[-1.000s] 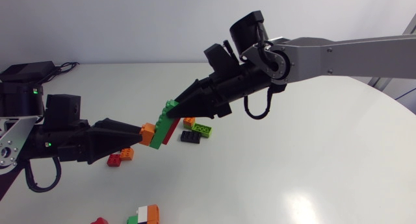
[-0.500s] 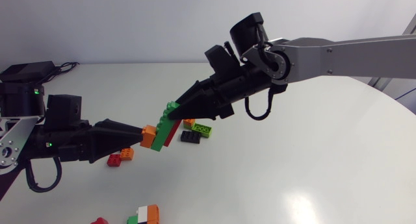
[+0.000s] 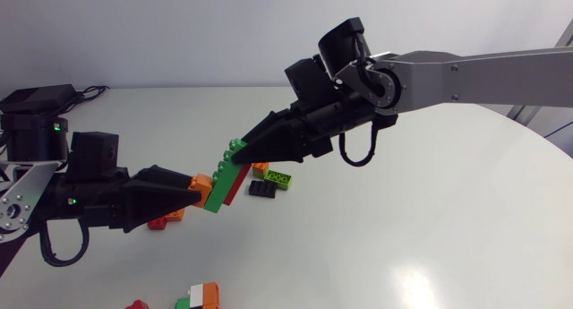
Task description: Disassemble duplo
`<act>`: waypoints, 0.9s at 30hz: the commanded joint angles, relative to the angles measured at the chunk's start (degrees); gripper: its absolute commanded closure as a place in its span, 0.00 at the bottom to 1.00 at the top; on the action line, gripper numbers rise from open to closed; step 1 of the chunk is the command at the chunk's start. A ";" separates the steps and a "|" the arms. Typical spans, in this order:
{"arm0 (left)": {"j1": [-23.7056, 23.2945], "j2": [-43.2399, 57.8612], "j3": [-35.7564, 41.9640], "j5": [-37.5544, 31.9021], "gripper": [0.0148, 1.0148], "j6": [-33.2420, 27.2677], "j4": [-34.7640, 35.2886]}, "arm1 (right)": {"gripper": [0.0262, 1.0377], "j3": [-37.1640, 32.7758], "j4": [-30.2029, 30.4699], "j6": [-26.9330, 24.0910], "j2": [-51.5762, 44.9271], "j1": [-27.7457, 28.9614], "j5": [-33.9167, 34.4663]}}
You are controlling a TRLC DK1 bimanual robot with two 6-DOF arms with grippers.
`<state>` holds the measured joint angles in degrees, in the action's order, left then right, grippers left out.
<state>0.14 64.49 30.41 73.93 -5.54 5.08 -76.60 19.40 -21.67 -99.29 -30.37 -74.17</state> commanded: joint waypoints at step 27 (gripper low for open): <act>-0.76 -0.15 -1.50 0.42 0.84 -1.58 -0.42 | 0.81 -1.98 0.99 1.28 -1.88 -0.22 -0.80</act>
<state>0.38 64.16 30.26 74.72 -7.94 4.80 -77.25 19.49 -20.34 -100.36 -30.39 -74.13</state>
